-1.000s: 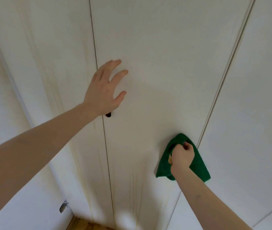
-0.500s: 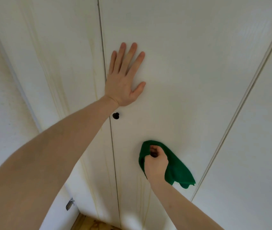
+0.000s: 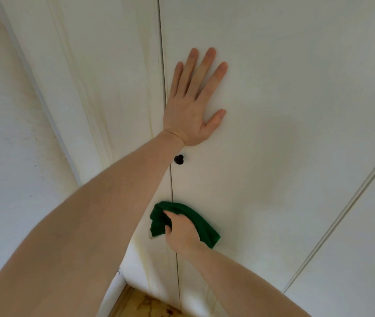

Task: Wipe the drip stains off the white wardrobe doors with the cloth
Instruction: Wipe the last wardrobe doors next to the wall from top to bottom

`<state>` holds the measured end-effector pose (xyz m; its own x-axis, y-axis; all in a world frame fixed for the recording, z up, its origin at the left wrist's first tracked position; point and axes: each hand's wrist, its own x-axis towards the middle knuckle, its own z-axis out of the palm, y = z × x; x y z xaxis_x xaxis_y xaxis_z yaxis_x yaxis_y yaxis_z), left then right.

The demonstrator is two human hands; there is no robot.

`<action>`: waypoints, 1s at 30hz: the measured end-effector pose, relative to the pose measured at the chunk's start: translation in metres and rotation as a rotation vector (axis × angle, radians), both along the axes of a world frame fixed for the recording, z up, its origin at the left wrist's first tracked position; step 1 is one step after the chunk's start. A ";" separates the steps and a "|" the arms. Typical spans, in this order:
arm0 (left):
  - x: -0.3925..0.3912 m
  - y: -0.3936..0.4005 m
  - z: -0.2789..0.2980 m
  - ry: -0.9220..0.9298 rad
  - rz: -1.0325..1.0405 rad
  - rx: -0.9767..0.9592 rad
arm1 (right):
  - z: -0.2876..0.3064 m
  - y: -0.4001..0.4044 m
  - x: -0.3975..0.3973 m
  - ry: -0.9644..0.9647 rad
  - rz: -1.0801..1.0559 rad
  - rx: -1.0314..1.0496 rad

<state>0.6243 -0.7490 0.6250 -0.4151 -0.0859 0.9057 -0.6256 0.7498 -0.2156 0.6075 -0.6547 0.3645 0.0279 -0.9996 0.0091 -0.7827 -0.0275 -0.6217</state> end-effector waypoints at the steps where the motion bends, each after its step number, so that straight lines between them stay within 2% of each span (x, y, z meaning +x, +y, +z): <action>1: -0.001 0.000 0.000 -0.001 0.002 -0.002 | -0.002 0.001 -0.004 0.025 0.036 0.035; 4: -0.001 0.000 0.000 0.001 0.008 -0.003 | -0.010 0.006 -0.019 0.045 0.039 0.118; 10: 0.000 0.002 0.001 0.002 0.004 -0.003 | -0.031 0.041 -0.070 -0.145 -0.188 0.145; 17: 0.000 0.001 0.000 0.000 0.004 -0.010 | -0.048 0.108 -0.152 -0.030 -0.598 0.142; 21: 0.001 0.002 0.000 0.001 0.000 -0.010 | -0.054 0.138 -0.183 -0.082 -0.775 0.105; 27: 0.000 0.002 -0.001 0.005 -0.003 -0.006 | -0.056 0.141 -0.171 -0.251 -0.888 0.034; 30: -0.001 0.001 0.000 0.005 0.000 -0.006 | -0.048 0.131 -0.149 -0.358 -0.841 -0.036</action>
